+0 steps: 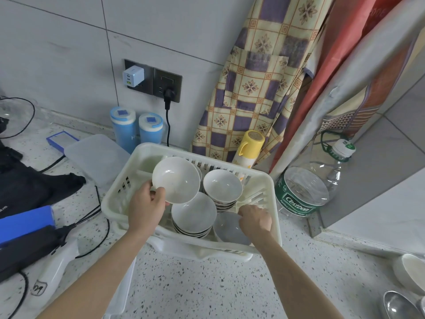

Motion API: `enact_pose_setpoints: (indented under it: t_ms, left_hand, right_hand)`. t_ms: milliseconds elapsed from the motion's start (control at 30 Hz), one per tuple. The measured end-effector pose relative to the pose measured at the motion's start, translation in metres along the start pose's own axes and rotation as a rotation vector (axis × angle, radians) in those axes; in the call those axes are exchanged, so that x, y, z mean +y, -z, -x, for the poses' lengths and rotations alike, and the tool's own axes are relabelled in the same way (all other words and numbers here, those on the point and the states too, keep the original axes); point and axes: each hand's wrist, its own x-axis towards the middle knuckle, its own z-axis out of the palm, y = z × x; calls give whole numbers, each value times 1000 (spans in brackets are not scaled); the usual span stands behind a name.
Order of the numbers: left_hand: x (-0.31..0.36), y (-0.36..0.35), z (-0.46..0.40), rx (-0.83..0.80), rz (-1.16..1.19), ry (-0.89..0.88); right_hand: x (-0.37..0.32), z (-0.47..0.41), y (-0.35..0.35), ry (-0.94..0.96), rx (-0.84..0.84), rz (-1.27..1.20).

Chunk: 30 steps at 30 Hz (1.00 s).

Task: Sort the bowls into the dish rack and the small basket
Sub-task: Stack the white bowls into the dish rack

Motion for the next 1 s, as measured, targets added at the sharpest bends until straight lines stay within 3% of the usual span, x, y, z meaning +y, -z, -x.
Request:
enact_pose_setpoints:
  t_ms: [333, 700, 833, 1000]
  left_hand:
    - [4, -1, 3, 8, -16, -3]
    - [7, -1, 3, 14, -5, 1]
    - [6, -2, 2, 12, -12, -2]
    - [5, -3, 3, 6, -10, -8]
  right_hand:
    - [4, -4, -4, -95, 66, -213]
    - [18, 8, 3, 79, 119, -309]
    - [37, 22, 9, 130, 173, -109]
    - [61, 33, 16, 281, 28, -34]
